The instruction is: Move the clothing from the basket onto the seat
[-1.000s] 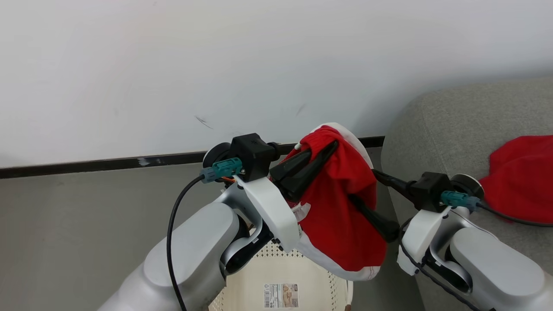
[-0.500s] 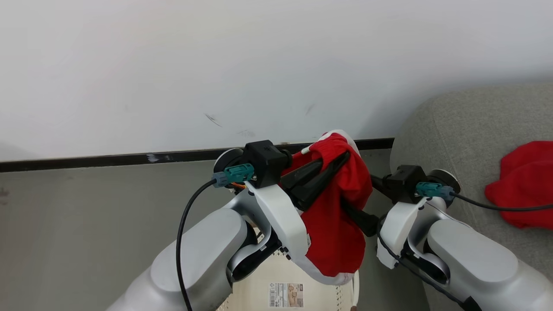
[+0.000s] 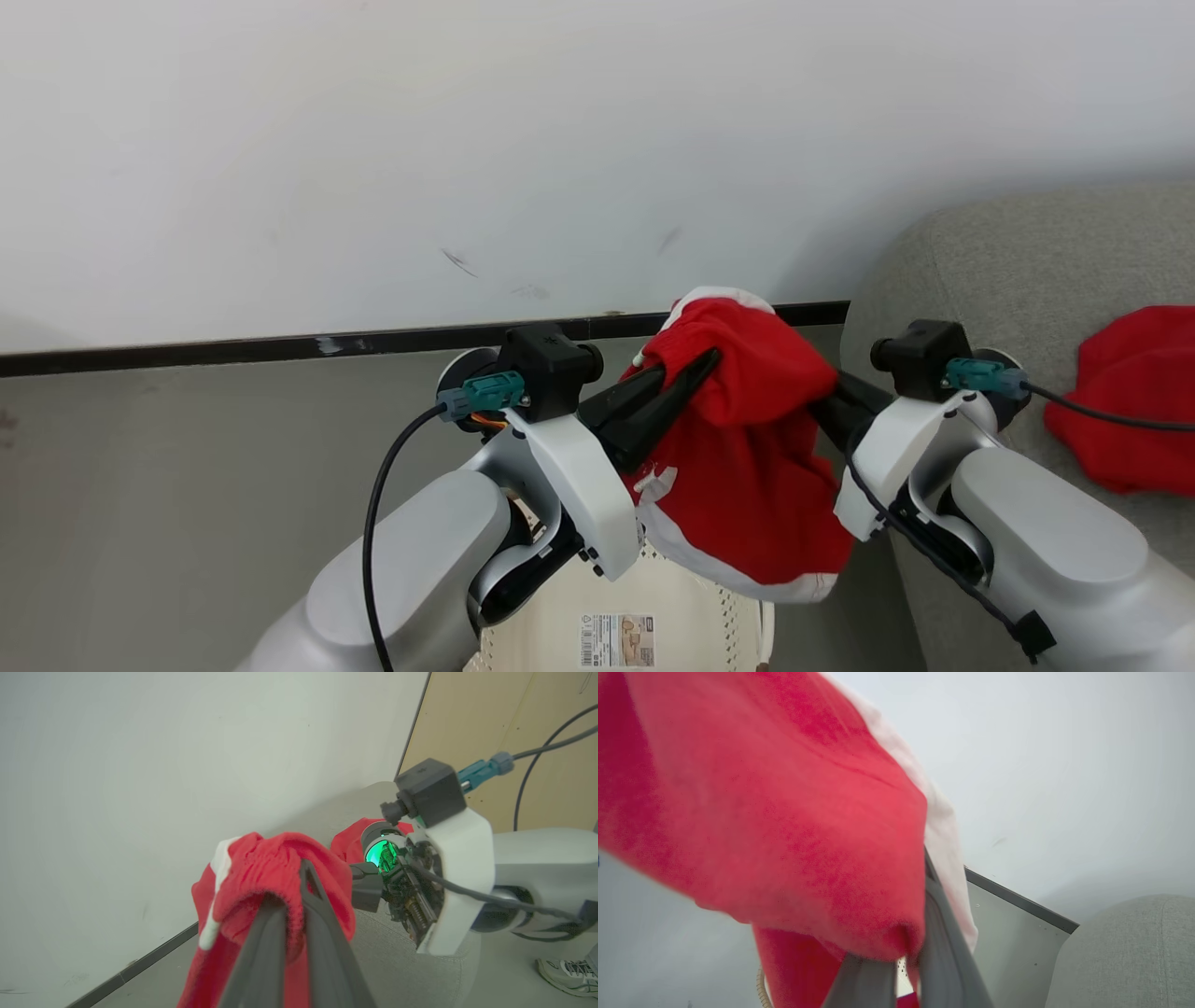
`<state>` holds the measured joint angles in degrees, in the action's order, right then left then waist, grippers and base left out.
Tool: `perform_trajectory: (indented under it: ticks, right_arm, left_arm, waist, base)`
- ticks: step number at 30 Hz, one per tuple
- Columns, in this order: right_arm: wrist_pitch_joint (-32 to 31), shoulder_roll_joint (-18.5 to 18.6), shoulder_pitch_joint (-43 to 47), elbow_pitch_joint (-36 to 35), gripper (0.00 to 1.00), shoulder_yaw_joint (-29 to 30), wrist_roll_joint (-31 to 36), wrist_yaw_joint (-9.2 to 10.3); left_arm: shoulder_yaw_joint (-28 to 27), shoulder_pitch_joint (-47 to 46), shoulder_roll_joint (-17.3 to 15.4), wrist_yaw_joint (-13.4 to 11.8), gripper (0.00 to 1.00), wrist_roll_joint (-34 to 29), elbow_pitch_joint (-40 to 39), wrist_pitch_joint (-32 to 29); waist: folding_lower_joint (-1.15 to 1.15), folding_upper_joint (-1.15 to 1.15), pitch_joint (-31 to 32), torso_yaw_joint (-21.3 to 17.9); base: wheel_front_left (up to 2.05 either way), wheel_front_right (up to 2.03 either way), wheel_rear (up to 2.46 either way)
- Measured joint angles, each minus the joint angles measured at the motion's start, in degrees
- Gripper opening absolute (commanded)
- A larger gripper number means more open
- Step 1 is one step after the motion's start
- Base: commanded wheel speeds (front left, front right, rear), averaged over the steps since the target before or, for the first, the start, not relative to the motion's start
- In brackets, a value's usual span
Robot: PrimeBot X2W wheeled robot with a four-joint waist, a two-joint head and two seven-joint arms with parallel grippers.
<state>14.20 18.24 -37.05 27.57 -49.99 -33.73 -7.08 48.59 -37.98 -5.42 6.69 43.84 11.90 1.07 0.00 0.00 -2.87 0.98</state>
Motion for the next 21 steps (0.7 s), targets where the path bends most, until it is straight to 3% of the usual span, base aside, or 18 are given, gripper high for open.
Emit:
perform_trajectory:
  ticks: [11, 12, 13, 14, 15, 21]
  right_arm:
    - [0.01, -0.20, -0.17, -4.11, 0.00, 9.96, 0.18, 0.00]
    - [0.01, -0.09, -0.17, -4.56, 0.00, 10.56, 0.34, 0.00]
    - [0.02, 0.04, -0.17, -4.90, 0.00, 11.05, 0.65, 0.00]
    - [0.01, 0.16, -0.15, -5.19, 0.00, 11.63, 0.94, 0.00]
    - [0.01, 0.35, -0.14, -5.44, 0.00, 12.28, 1.16, 0.00]
    - [0.10, 2.21, 0.49, -6.89, 0.00, 16.04, 2.64, 0.00]
  left_arm:
    - [-0.53, 1.05, -0.70, -0.58, 0.00, 0.01, -0.02, -0.01]
    - [-0.60, 1.05, -0.81, -0.69, 0.33, 0.01, -0.02, -0.01]
    - [-0.71, 1.05, -0.90, -0.90, 0.56, 0.01, -0.03, -0.01]
    - [-0.83, 1.06, -0.96, -1.10, 0.95, 0.01, -0.04, 0.00]
    - [-0.96, 1.06, -0.99, -1.25, 1.00, 0.01, -0.05, 0.00]
    - [-1.53, 1.08, -1.15, -1.51, 1.00, 0.03, -0.31, 0.09]
  waist:
    - [0.00, 0.00, -0.15, -1.50]
    - [0.00, 0.00, -0.20, -1.64]
    - [0.00, 0.00, -0.24, -1.78]
    - [0.00, 0.00, -0.27, -1.91]
    - [0.00, 0.00, -0.30, -2.04]
    - [0.00, 0.00, -0.27, -2.80]
  base:
    - [0.00, 0.00, 0.00]
    - [0.00, 0.00, 0.00]
    - [0.00, 0.00, 0.00]
    - [0.00, 0.00, 0.00]
    - [0.00, 0.00, 0.00]
    - [0.00, 0.00, 0.00]
